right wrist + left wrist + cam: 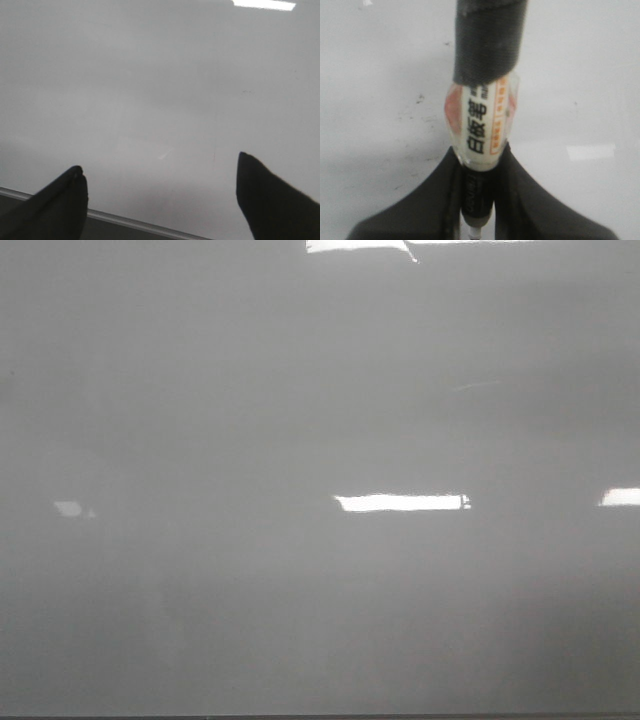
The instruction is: Write number 6 on whiteboard
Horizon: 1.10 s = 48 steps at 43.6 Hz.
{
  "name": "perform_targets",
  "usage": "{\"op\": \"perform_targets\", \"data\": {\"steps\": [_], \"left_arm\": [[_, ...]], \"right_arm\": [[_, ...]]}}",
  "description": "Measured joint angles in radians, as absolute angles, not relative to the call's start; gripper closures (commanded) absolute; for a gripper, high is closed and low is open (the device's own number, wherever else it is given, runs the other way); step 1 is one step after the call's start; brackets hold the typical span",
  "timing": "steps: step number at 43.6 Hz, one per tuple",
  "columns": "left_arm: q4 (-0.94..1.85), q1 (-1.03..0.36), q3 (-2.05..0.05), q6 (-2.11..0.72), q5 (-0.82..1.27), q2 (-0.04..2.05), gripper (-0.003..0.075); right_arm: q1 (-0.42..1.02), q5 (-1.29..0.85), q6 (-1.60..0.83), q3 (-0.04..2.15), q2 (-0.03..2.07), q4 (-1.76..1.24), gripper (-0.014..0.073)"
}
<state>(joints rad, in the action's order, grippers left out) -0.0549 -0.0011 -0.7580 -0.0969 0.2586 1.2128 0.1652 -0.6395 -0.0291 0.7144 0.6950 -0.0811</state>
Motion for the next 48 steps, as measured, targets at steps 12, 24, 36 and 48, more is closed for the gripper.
{"op": "perform_targets", "data": {"steps": [12,24,36,48], "left_arm": [[-0.036,-0.166,-0.901,-0.179,0.772,1.048,0.0741],[0.105,-0.424,-1.013,-0.445,1.02,1.073,0.0741],[0.115,-0.677,-1.071,-0.577,1.001,1.253,0.0741],[0.116,-0.836,-1.143,-0.638,0.981,1.391,0.0741]], "right_arm": [[0.165,-0.854,-0.034,0.866,0.77,-0.092,-0.0031],[0.166,-0.965,-0.111,0.931,0.905,-0.106,-0.0031],[0.167,-1.039,-0.537,0.978,0.985,-0.36,-0.0031],[0.295,-1.073,-0.919,0.982,1.052,-0.59,0.0014]]}}
